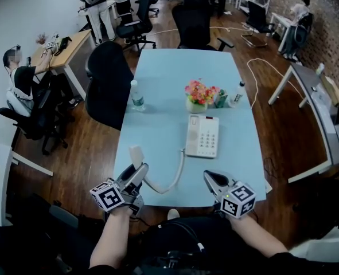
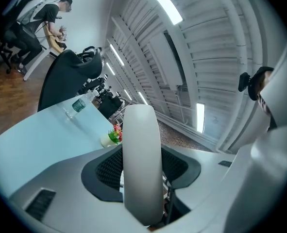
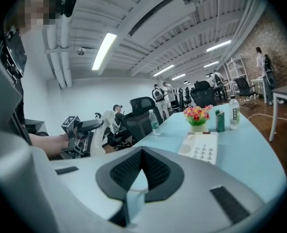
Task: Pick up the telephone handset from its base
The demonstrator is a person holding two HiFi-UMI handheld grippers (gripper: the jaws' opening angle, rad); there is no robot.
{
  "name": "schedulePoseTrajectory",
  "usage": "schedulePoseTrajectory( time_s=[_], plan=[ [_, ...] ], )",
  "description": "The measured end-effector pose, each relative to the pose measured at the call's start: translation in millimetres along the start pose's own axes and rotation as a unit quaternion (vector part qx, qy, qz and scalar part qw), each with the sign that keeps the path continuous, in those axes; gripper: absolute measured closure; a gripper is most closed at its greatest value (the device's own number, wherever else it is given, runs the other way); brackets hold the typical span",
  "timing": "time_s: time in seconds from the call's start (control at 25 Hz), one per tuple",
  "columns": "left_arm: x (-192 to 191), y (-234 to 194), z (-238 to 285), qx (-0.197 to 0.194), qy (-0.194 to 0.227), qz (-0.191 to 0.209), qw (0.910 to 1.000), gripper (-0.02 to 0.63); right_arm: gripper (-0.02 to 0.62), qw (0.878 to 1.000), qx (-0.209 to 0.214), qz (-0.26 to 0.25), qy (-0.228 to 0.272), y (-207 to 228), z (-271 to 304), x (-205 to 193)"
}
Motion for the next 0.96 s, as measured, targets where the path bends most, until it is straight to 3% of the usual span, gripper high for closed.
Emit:
schedulePoseTrajectory(
  time_s=[0.96],
  plan=[
    [-6.1, 8.8, 16.0, 0.007, -0.027, 0.012, 0.9995, 0.383, 0.58, 1.0, -0.003, -0.003, 0.018, -0.1, -14.9, -0.7]
  ],
)
Point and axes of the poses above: the fingertips, and each gripper's own axes: z forward along the fingers, y to its right, x out of its top, the point moved 9 cm from there along -z, backward along the fingers, and after that the axes turned 9 degrees about -y, right-handed, at the moved point
